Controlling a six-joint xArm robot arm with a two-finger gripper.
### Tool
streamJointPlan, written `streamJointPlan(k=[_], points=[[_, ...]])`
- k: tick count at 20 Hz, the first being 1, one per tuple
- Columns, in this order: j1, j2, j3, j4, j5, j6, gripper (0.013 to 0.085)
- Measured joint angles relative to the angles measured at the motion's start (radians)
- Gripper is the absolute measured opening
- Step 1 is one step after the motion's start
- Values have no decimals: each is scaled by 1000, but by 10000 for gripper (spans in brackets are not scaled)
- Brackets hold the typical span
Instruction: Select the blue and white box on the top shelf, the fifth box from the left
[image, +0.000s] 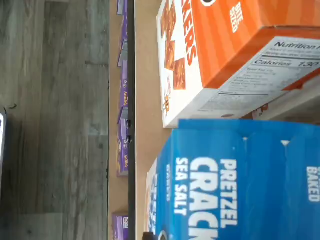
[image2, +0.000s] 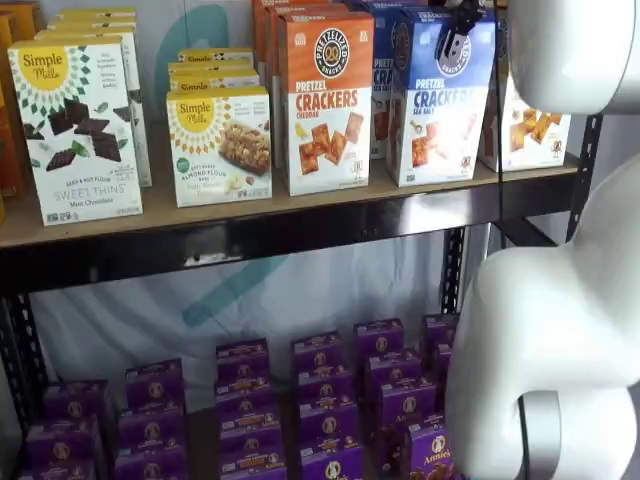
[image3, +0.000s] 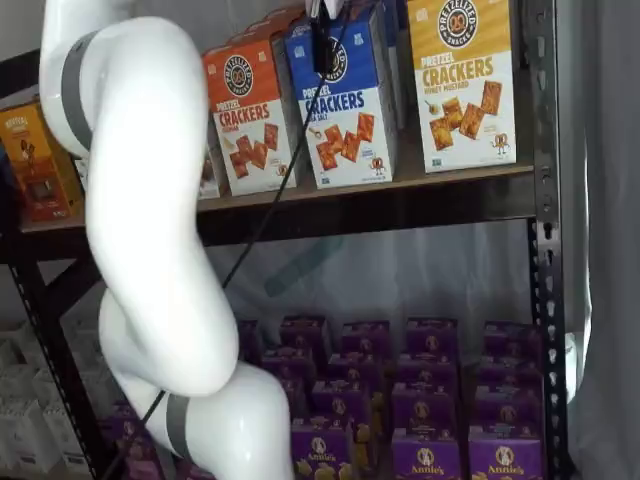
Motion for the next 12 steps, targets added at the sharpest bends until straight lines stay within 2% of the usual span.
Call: streamJointPlan(k=[2,4,12], points=[[-2,-1,2,1,0,-1,690],[-4,-3,4,2,1,-3,610],[-7,-15,13,1,11,-5,610]])
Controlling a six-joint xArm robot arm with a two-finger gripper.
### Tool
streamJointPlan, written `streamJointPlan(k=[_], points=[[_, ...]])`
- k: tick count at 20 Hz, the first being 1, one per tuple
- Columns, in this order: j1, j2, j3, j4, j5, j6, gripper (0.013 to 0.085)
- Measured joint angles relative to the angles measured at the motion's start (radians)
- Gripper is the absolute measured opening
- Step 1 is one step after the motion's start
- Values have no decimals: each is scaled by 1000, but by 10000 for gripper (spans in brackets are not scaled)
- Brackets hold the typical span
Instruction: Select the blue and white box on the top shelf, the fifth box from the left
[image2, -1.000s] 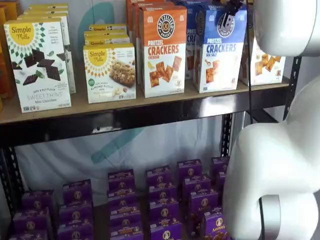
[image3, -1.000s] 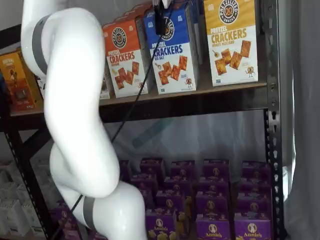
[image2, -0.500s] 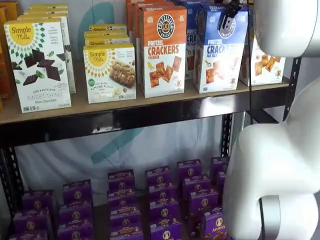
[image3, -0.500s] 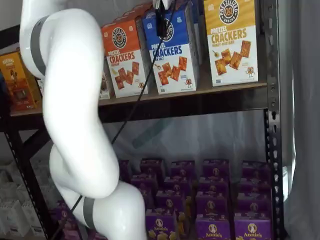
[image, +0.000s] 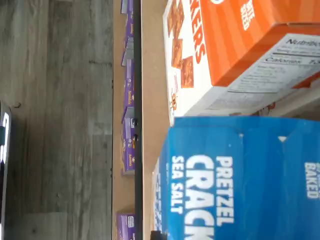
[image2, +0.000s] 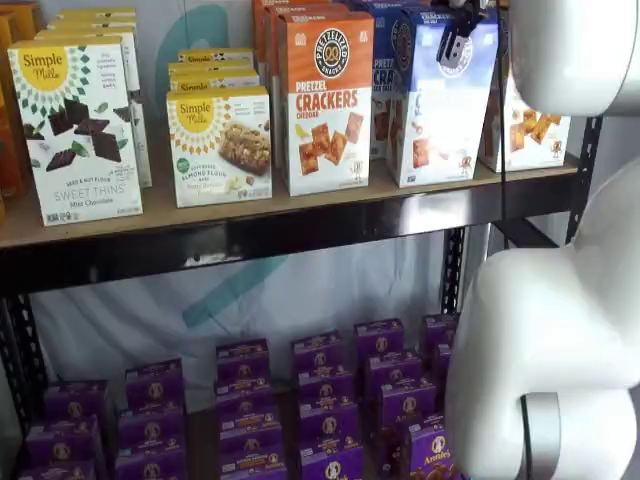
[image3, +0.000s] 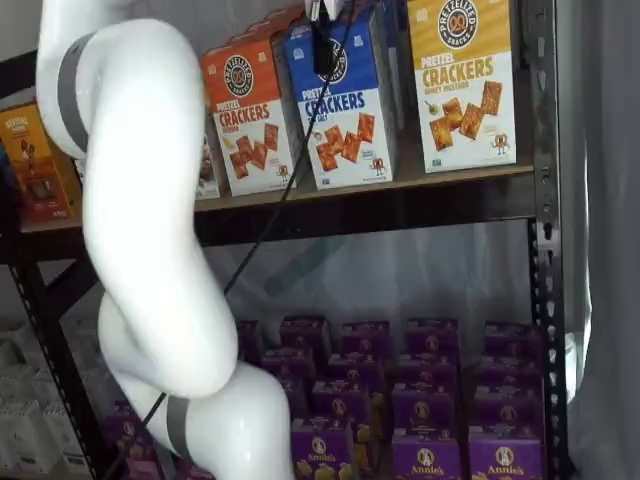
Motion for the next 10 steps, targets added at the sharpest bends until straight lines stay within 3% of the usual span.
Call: streamJointPlan(k=[10], points=[[-22,-81,46,26,61,0,610]])
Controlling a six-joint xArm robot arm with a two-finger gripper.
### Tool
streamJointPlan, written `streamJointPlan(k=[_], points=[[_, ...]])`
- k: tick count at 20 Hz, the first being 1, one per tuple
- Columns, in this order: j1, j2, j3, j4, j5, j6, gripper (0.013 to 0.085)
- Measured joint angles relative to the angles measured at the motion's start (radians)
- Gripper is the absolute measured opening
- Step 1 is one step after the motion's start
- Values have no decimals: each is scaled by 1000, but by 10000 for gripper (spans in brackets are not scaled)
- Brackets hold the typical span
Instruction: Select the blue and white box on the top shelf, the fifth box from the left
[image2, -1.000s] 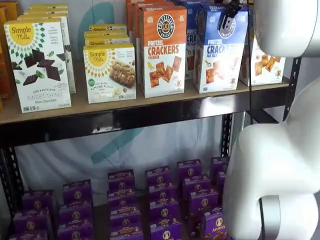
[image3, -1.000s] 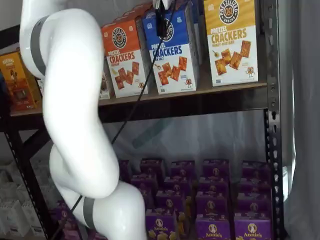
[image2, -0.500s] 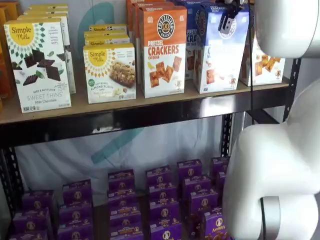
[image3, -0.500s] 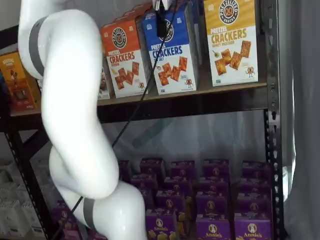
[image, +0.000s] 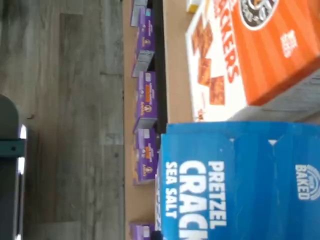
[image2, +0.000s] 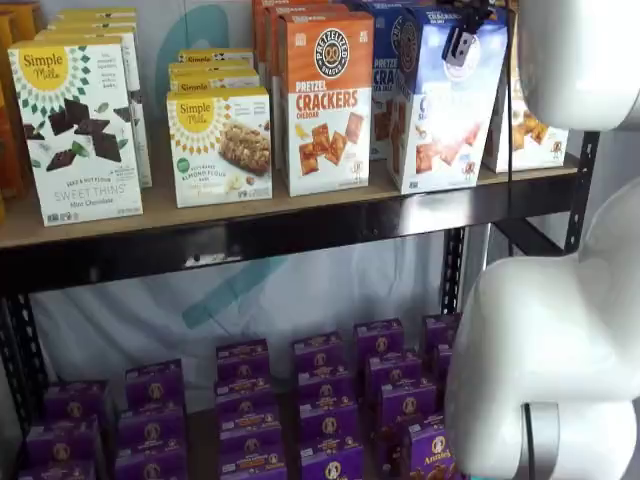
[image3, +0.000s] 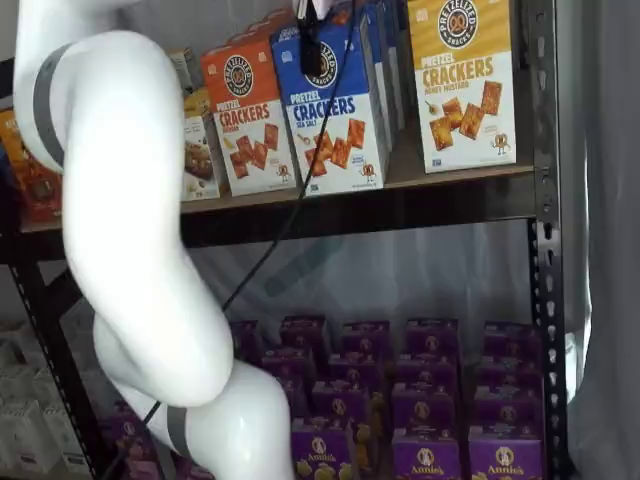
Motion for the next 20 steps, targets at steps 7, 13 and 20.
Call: streamJointPlan(k=[7,13,20], points=[[5,-105,76,-34,77,1,610],[15,-205,178,-79,114,-5,610],[2,-330,314,-82,99,-22,610]])
